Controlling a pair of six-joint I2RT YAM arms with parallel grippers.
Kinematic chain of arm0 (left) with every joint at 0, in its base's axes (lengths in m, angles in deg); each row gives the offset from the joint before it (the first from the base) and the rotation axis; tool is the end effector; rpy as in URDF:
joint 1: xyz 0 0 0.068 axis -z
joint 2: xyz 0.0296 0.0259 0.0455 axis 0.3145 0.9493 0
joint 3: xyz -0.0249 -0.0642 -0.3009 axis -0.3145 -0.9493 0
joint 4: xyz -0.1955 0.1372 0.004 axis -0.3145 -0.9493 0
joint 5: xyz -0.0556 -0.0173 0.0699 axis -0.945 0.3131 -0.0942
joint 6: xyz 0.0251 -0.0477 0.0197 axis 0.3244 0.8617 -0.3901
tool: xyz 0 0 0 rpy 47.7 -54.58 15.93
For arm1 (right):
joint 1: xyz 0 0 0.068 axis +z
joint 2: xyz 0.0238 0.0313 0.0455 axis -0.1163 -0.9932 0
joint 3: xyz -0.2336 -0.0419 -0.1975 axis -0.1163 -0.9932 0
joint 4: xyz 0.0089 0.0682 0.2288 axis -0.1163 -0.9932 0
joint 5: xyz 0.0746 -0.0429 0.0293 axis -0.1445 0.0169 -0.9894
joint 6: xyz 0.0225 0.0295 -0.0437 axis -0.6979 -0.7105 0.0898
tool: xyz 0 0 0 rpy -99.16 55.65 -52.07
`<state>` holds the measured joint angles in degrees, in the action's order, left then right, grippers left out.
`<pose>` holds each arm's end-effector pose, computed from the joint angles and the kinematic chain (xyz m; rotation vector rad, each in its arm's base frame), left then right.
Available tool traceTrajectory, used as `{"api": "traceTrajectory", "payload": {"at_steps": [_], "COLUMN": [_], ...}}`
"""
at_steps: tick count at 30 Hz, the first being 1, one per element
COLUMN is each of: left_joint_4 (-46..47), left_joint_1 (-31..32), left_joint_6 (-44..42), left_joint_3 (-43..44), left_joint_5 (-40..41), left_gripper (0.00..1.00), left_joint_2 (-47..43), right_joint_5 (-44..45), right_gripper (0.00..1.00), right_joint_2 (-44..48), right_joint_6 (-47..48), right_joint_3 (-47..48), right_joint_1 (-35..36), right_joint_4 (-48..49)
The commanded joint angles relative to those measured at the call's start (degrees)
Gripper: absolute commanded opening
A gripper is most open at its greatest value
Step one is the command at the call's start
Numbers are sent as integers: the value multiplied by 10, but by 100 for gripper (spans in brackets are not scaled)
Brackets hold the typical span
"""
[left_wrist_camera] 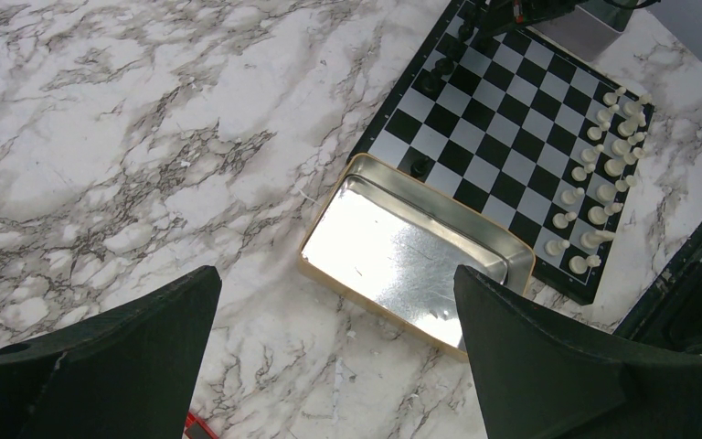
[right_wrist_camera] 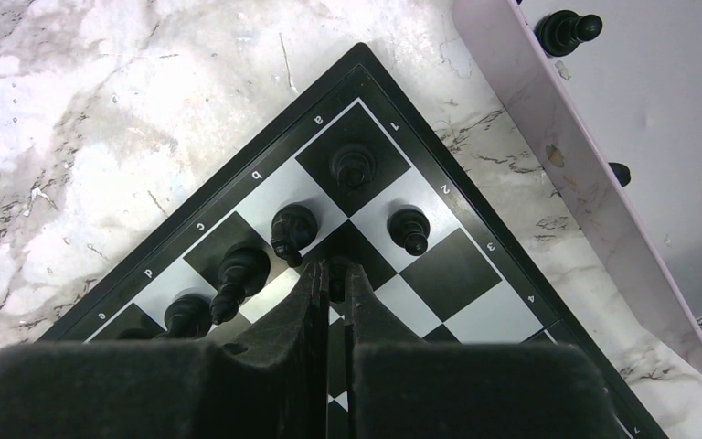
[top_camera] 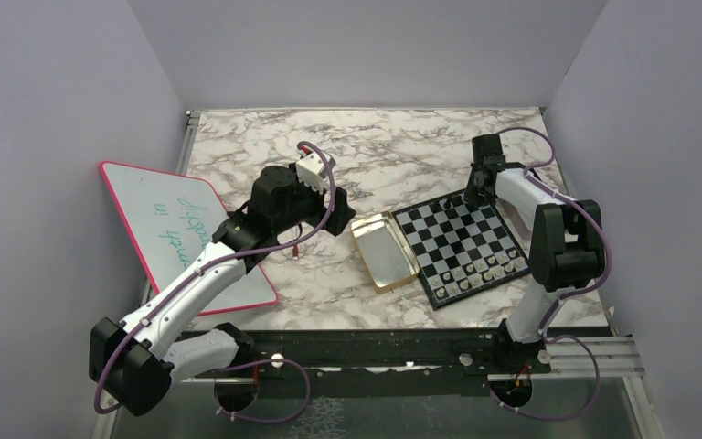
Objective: Set up the chess pieces on the board
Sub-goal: Place the chess piece on the chessboard.
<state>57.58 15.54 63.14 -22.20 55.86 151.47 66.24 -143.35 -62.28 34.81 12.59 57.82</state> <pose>0.1730 -0.1256 0.3605 0.5922 1.8910 -0.6543 0.3583 0.0269 0.2367 0.4387 2.5206 -0.1439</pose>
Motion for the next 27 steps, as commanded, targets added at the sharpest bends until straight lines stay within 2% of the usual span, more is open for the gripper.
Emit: {"api": "traceTrajectory", "payload": {"at_steps": [1,8,13,23,27], "left_joint_4": [11,11,11,11,11], "left_joint_1": [1,1,1,1,1], "left_joint_6": [-1,0,-1,-1,-1], "left_joint_3": [-3,-3,-3,-3,-3], "left_joint_5": [8,10,9,8,8], "left_gripper": [99,99,99,99,99], "left_joint_2": [-13,-15,-13,-13,-12], "right_joint_5": [16,15,15,12,16], "right_gripper": [10,13,23,24,28], "right_joint_2": [-10,-16,-12,-6,8], "right_joint_6": [-9,-11,-12,-9,-9], "right_joint_3": [11,18,20,24,37], "right_joint_1": [-1,-1,-1,-1,-1], "right_joint_4": [-25,-26,-28,-26,-41]}}
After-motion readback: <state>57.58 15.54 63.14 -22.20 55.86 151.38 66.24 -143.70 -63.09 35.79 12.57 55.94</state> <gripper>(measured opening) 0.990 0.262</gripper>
